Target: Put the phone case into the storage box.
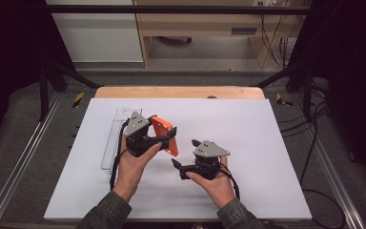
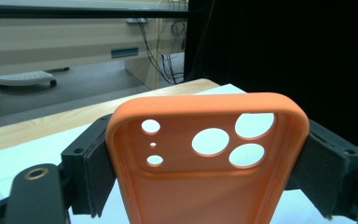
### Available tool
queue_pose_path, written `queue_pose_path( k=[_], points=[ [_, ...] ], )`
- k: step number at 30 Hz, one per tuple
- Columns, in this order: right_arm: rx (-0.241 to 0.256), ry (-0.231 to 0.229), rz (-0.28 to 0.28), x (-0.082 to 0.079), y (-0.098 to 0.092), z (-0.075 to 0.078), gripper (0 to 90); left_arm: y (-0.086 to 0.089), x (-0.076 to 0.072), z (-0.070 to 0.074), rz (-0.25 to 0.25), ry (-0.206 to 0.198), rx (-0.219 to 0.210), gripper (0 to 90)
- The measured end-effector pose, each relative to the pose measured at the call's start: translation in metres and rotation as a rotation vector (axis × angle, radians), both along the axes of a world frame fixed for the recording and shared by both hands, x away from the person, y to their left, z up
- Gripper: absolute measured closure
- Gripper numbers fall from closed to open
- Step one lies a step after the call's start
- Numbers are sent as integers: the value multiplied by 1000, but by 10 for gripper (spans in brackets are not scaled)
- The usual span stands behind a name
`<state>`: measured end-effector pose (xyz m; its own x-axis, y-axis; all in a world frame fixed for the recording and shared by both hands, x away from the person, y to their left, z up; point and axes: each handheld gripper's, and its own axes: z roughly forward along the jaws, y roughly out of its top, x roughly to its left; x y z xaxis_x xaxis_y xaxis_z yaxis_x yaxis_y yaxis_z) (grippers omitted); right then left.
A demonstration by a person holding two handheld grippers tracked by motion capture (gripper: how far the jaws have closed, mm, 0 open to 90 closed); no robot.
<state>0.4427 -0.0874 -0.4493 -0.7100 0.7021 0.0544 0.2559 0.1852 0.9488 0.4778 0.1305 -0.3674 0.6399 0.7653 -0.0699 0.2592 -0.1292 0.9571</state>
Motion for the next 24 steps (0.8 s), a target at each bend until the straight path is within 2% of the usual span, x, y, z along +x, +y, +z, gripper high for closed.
queue_pose_path(
  k=[10,15,24],
  points=[
    [9,-7,-60,1,-29,2,44,15,2,18,40,-23,-6,164],
    [22,6,-89,1,-45,0,48,24,5,26,64,-35,-2,164],
    [23,-3,-174,0,-77,-4,65,34,10,41,106,-56,-4,164]
  ],
)
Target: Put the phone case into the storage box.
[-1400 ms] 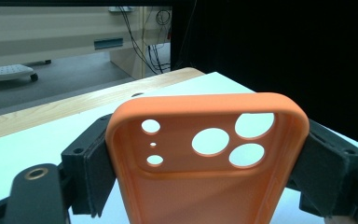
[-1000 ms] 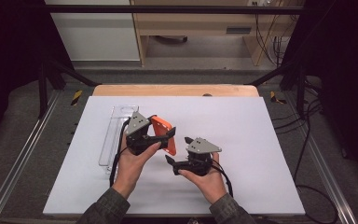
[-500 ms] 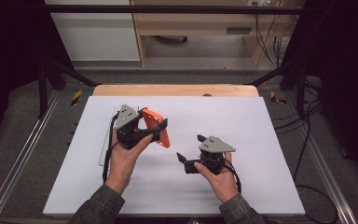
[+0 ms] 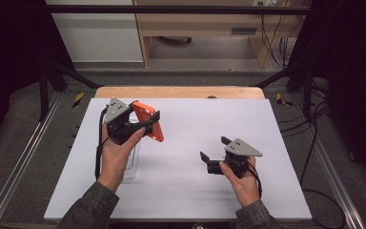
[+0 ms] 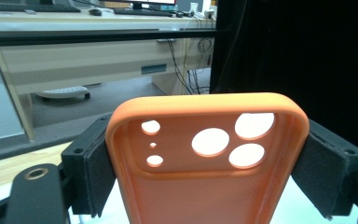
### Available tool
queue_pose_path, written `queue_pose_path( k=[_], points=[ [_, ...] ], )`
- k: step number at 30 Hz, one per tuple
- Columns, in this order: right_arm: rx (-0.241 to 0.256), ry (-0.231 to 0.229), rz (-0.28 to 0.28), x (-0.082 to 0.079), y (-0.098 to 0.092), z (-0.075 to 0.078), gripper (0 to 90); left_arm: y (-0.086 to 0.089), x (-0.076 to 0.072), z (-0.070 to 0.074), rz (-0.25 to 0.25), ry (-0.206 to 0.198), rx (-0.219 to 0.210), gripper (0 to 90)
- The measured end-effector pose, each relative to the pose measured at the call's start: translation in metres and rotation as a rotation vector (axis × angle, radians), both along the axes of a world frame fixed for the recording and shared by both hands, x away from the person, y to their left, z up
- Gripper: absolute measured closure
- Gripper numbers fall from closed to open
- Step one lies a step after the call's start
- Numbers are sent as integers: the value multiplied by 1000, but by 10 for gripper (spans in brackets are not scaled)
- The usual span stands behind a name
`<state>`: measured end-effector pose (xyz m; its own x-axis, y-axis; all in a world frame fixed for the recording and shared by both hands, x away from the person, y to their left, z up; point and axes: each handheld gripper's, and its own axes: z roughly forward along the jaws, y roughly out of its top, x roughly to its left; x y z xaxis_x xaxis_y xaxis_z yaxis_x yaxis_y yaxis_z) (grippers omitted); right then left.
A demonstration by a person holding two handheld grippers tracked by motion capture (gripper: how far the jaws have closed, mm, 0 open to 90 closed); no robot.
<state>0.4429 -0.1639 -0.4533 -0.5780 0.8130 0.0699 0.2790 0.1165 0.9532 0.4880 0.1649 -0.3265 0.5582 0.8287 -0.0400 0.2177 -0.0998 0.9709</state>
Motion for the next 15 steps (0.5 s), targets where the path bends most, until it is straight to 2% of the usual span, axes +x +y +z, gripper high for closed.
queue_pose_path(
  k=[2,8,15],
  points=[
    [-3,0,-41,0,-9,-2,74,4,1,4,16,-7,-10,164],
    [24,10,-93,-1,-30,-9,49,15,7,14,58,-18,-16,164],
    [50,2,-132,-6,-38,-19,47,24,11,19,98,-24,-2,164]
  ],
)
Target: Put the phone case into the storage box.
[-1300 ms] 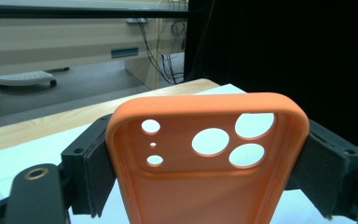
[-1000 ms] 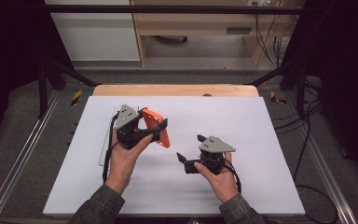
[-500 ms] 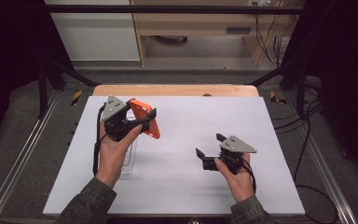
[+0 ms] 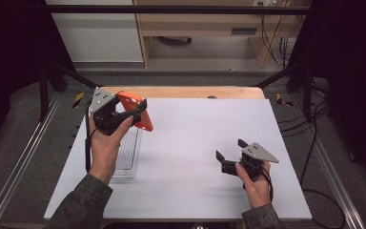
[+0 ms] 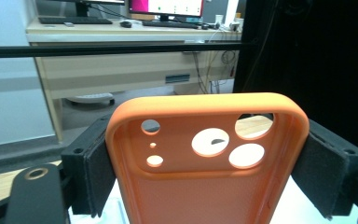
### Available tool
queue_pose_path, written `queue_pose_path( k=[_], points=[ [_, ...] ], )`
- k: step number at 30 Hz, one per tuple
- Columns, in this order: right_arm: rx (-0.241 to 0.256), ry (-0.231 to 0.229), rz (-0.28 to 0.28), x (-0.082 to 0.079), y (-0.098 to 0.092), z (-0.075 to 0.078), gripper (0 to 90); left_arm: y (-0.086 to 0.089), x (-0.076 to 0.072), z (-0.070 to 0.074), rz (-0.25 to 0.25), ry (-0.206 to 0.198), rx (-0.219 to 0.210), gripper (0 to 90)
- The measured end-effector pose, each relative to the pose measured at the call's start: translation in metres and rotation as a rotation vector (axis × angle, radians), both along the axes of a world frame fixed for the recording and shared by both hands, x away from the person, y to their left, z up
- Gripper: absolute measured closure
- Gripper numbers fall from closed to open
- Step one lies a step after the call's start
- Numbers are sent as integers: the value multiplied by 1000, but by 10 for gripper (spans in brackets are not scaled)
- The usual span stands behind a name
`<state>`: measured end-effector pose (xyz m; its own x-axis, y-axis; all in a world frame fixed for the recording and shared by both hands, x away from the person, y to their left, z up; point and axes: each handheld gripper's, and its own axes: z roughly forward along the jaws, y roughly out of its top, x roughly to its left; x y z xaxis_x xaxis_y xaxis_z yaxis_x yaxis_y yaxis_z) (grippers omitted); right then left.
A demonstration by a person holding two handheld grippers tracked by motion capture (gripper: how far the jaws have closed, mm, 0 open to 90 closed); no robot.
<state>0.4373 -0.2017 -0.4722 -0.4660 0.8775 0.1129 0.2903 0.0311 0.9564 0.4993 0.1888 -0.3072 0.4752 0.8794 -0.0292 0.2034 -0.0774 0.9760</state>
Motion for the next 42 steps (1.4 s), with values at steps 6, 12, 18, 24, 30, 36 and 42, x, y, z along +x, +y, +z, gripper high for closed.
queue_pose_path(
  k=[6,12,18,24,30,36,42],
  points=[
    [-12,-18,-2,-3,-7,-5,33,9,5,0,34,1,5,163],
    [-17,-23,-5,-6,-11,-8,31,20,13,0,70,11,3,163],
    [-21,-27,-2,-6,-12,-9,31,26,22,-2,100,13,10,163],
    [-24,-28,2,-7,-12,-9,31,29,31,-5,119,20,24,163],
    [-11,-30,-5,-7,-15,-10,31,31,40,-7,136,19,33,163],
    [-4,-30,-7,-7,-15,-10,31,32,47,-8,148,18,34,163],
    [-2,-31,-9,-7,-17,-11,32,31,52,-7,153,15,35,163]
  ],
)
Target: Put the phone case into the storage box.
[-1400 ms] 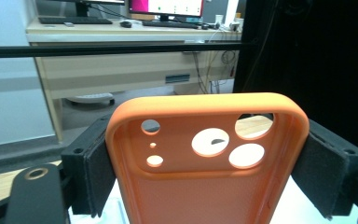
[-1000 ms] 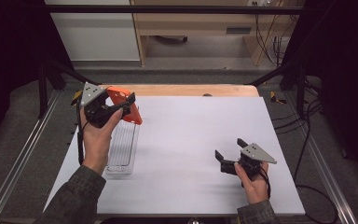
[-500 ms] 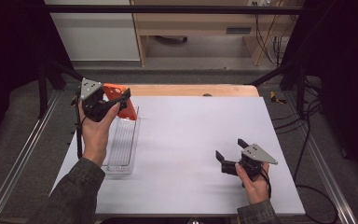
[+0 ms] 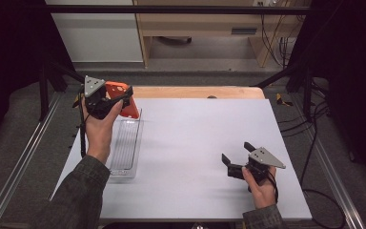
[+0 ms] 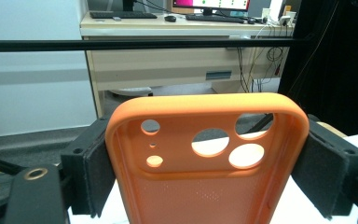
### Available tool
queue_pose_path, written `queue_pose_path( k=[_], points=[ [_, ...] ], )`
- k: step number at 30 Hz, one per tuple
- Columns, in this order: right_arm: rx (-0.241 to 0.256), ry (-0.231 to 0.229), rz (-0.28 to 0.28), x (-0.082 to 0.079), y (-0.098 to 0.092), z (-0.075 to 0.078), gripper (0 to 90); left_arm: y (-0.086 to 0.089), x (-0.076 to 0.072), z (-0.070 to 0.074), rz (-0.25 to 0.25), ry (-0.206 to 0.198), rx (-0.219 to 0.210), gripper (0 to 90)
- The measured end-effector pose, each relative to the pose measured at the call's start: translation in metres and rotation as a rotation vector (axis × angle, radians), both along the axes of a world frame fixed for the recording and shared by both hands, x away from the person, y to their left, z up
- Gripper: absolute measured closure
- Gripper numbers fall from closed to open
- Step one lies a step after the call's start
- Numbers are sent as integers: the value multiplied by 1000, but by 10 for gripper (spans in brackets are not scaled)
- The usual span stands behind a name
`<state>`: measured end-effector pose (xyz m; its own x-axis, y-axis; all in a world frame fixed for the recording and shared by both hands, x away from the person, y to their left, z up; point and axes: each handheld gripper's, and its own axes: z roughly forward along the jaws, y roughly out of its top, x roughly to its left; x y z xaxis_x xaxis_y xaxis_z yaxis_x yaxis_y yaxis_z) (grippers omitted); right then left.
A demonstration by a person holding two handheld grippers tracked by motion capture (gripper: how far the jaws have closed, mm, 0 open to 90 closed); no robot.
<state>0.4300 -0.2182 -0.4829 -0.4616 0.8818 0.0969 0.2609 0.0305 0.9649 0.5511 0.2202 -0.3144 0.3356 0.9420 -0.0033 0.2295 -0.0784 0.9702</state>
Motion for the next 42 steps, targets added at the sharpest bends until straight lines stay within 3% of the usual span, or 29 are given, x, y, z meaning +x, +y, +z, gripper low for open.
queue_pose_path(
  k=[11,17,26,31,42],
  points=[
    [16,4,2,0,-1,0,32,6,10,-10,32,12,21,163],
    [11,6,5,0,-1,-1,32,2,18,-19,42,19,42,162],
    [12,13,12,0,-1,-1,33,2,34,-37,86,36,42,162],
    [15,16,16,0,-1,-1,33,1,39,-41,98,36,75,162],
    [18,18,21,1,-1,-1,33,5,49,-53,123,62,63,162]
  ],
)
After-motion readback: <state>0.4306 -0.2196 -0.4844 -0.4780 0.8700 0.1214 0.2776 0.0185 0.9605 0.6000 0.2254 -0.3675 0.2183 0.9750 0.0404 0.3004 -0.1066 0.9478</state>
